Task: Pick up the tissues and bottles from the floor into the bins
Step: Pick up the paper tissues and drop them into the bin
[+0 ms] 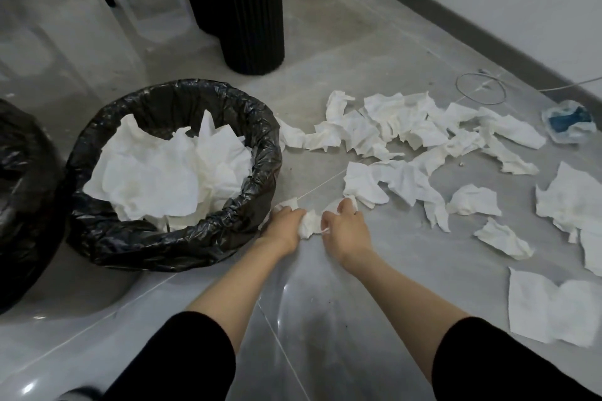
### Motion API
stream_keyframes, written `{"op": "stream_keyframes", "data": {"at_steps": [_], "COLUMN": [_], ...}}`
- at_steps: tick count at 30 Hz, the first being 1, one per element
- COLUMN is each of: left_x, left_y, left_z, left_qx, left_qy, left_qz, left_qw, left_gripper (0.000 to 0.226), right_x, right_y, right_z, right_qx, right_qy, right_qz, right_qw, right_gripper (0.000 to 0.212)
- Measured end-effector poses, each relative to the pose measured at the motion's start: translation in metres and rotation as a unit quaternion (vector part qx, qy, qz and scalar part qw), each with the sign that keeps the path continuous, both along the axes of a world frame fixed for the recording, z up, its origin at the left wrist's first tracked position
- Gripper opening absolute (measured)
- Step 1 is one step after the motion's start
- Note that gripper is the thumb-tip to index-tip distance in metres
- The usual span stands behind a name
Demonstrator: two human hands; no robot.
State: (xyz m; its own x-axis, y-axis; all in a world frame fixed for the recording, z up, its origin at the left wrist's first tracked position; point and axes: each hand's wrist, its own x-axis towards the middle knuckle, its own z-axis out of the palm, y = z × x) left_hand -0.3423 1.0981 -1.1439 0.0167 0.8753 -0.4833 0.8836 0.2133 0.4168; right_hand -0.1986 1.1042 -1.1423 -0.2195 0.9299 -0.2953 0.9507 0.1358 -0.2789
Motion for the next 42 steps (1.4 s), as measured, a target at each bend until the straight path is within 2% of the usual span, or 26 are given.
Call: {"op": "stream_keyframes", "data": {"at_steps": [7, 11, 14, 18, 23, 30, 35, 38, 42], "left_x": [0.008, 0.009, 0.012, 0.014, 0.019, 0.014, -0.024, -0.051, -0.085], "left_y": [-0.029, -0.04, -0.043, -0.048, -0.057, -0.066, -0.068, -0.069, -0.07], "left_z": [-0.007, 0.001, 0.016, 0.038, 0.082, 0.17, 0.206, 0.212, 0.212], "left_qx": [0.073, 0.053, 0.025, 0.027, 0.13, 0.307, 0.405, 0.42, 0.423], "left_qy": [-0.036, -0.036, -0.064, -0.14, -0.235, -0.318, -0.279, -0.209, -0.131], "left_qz": [0.086, 0.076, 0.098, 0.145, 0.193, 0.206, 0.237, 0.266, 0.308], "left_qw": [0.993, 0.995, 0.993, 0.979, 0.944, 0.873, 0.838, 0.842, 0.842], "left_gripper": [0.025, 0.021, 0.014, 0.02, 0.004, 0.015, 0.028, 0.025, 0.015], "right_x": [0.007, 0.015, 0.02, 0.022, 0.015, -0.011, -0.052, -0.08, -0.112], "right_y": [-0.01, -0.015, -0.022, -0.025, -0.022, -0.02, -0.018, -0.016, -0.015], "right_z": [0.005, 0.012, 0.017, 0.039, 0.079, 0.145, 0.182, 0.196, 0.208], "right_qx": [-0.05, -0.101, -0.112, -0.08, -0.029, 0.006, -0.011, -0.037, -0.059], "right_qy": [-0.002, 0.036, 0.115, 0.229, 0.337, 0.465, 0.519, 0.527, 0.514], "right_qz": [-0.008, -0.047, -0.13, -0.227, -0.265, -0.274, -0.232, -0.218, -0.182], "right_qw": [0.999, 0.993, 0.978, 0.943, 0.903, 0.842, 0.822, 0.821, 0.836], "right_gripper": [0.027, 0.024, 0.02, 0.007, 0.015, 0.01, 0.013, 0.017, 0.026]}}
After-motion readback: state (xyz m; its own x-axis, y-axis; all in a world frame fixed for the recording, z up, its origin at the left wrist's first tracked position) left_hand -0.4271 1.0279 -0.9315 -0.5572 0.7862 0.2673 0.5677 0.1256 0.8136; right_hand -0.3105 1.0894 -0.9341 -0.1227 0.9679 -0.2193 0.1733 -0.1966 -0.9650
